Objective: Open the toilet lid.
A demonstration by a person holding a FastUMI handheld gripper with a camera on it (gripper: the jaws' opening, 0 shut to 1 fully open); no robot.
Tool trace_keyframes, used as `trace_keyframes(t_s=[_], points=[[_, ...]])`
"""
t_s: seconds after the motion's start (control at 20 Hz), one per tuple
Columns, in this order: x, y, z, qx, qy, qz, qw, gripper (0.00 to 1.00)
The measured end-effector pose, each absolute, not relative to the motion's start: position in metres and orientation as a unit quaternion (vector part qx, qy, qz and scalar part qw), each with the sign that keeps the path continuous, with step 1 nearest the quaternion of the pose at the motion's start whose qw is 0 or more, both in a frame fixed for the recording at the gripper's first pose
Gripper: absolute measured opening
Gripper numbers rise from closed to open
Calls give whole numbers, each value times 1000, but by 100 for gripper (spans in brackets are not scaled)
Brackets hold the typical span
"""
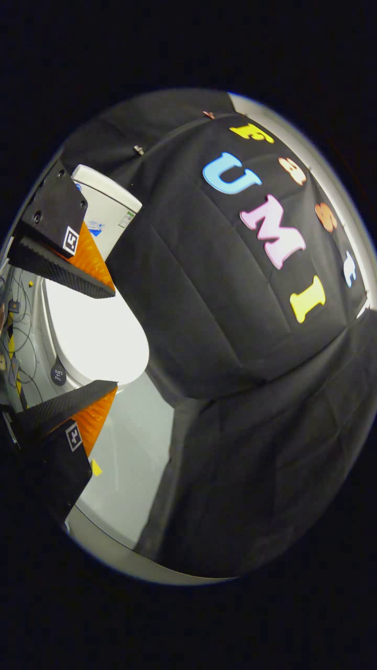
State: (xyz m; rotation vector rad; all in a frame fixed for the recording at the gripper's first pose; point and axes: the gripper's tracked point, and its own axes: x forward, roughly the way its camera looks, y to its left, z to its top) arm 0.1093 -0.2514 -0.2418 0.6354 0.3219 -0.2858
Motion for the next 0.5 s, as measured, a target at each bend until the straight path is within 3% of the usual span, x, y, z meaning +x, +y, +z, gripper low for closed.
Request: trace_keyframes(t_s=[0.5], points=[[113, -250, -405, 436, 289, -129, 842, 99]])
